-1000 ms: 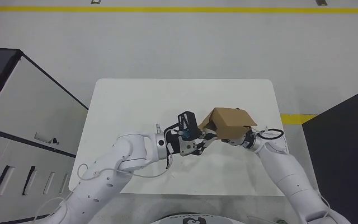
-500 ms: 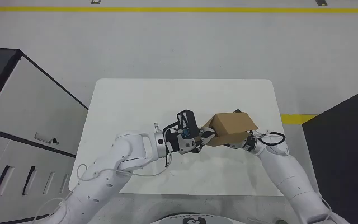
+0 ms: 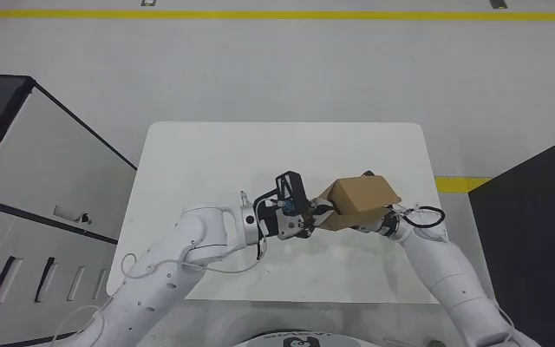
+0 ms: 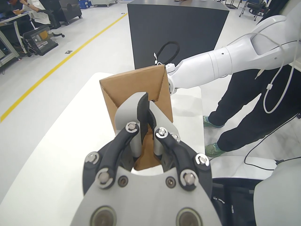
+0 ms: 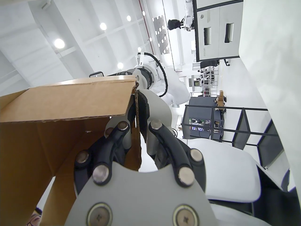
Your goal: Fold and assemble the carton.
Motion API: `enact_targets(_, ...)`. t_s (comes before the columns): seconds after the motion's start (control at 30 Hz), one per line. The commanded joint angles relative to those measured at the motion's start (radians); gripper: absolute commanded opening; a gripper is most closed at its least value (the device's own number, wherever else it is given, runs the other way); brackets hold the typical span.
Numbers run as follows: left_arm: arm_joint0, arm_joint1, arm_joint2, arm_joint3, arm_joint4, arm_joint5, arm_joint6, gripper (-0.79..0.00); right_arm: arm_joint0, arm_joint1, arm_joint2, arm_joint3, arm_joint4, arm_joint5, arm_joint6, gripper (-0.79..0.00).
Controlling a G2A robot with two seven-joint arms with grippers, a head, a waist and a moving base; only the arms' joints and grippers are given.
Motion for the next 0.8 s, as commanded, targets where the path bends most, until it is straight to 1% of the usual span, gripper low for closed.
enact_targets(0.0,-0.002,0.0,0.002,0.003,-0.003,-0.002,-0.001,-0.785,-0.001,0.0,0.0,-0.001,0.0,-0.001,0.005,-0.785)
enact_targets(0.43,-0.008,-0.002,0.017,0.013,-0.011,-0.014,-0.006,-0.785,-0.005,0.0,-0.003,-0.013,-0.016,-0.003,0.017,-0.785)
enact_targets(0.77,-0.016,-0.003,0.031,0.016,-0.015,-0.025,-0.015,-0.785,-0.015,0.0,-0.002,-0.023,-0.015,0.005,-0.006,-0.785)
